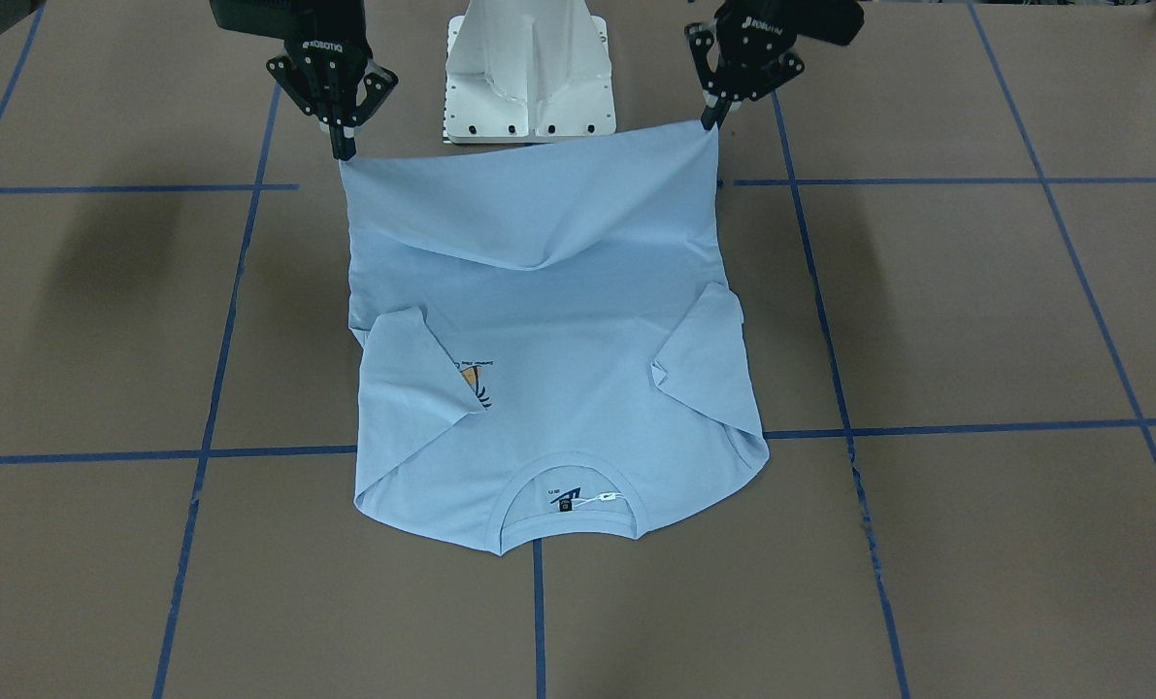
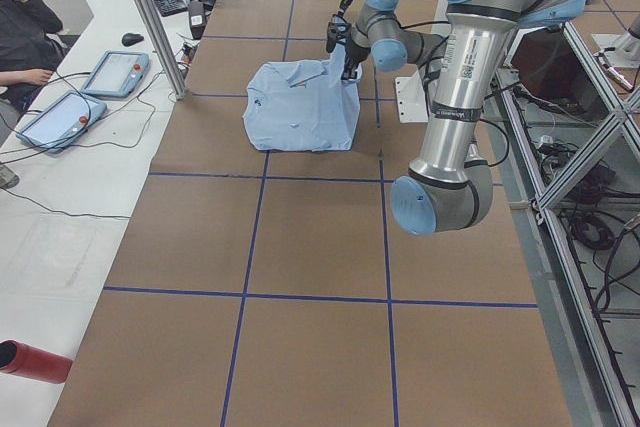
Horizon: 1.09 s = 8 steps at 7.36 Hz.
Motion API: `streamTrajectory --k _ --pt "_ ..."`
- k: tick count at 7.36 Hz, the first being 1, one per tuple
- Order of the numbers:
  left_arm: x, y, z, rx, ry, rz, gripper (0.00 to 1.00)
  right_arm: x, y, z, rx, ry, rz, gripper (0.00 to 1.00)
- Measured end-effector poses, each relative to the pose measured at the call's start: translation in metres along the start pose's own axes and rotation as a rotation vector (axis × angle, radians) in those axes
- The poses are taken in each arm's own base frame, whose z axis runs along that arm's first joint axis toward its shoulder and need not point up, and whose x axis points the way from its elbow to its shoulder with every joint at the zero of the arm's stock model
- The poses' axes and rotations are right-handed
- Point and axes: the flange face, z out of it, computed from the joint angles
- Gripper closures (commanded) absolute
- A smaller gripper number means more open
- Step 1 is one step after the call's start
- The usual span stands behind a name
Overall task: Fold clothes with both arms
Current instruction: 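Lift the hem with both grippers and fold it toward the collar, then lay the hem near the collar and open both grippers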
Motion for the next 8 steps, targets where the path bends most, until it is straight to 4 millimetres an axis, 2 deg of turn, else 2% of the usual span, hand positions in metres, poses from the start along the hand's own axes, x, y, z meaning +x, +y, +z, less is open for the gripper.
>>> streamTrajectory --k 2,4,6,7,8 --pt "-0.01 -0.07 0.042 0.06 -0.1 0.043 1.0 -0.026 -0.05 0.063 0.033 -0.002 0.017 1.0" --pt "-0.025 -0.126 0.089 0.092 -0.168 0.062 1.0 -0.055 -0.089 0.12 0.064 0.036 0.01 1.0" --pt "-0.046 -0.16 0.155 0.109 -0.185 0.065 1.0 -0.079 -0.11 0.172 0.072 0.06 0.005 1.0" --pt "-0.052 -0.172 0.181 0.108 -0.199 0.062 1.0 -0.08 -0.122 0.193 0.07 0.06 -0.003 1.0" --pt "-0.057 -0.179 0.197 0.104 -0.216 0.064 1.0 -0.079 -0.132 0.208 0.061 0.07 -0.017 1.0"
